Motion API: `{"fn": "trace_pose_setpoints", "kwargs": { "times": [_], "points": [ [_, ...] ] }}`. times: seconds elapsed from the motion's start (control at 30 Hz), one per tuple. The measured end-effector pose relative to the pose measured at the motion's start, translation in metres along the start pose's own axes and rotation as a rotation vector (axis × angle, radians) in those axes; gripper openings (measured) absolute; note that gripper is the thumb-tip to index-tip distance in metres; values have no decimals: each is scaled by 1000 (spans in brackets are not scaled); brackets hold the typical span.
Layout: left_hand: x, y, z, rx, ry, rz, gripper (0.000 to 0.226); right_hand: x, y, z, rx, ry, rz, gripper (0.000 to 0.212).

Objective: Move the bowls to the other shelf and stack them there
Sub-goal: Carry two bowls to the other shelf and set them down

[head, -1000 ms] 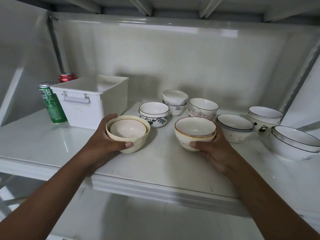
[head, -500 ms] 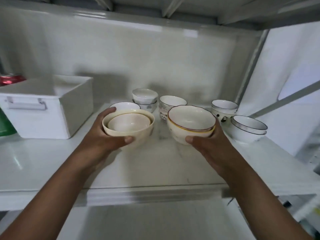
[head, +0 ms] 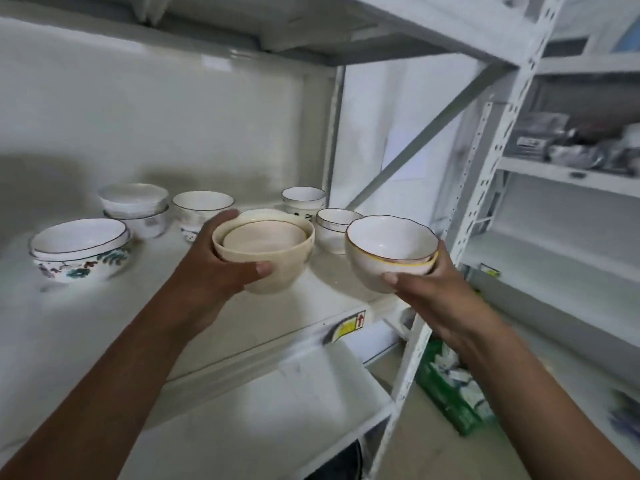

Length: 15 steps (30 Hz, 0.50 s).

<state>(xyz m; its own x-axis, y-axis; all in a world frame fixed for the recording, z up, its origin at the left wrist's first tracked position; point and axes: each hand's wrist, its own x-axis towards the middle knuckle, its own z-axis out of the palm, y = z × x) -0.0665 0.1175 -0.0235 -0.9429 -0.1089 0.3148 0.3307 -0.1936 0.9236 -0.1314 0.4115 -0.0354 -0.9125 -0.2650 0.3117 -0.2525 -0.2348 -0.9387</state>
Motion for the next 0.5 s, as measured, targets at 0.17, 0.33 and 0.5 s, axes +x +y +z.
{"fn": "trace_pose_setpoints", "kwargs": {
  "times": [0.17,0.33,0.5],
  "points": [
    [14,-8,51,-58,-90,-20,111,-36,-12,-52,2,140,-11,95],
    [20,-14,108,-83,-206,-36,120,-71,-21,-95,-3,242,-34,94],
    [26,-27,171,-98,-294,-52,136,-102,-34,-143,-38,316,-29,93]
  ]
}}
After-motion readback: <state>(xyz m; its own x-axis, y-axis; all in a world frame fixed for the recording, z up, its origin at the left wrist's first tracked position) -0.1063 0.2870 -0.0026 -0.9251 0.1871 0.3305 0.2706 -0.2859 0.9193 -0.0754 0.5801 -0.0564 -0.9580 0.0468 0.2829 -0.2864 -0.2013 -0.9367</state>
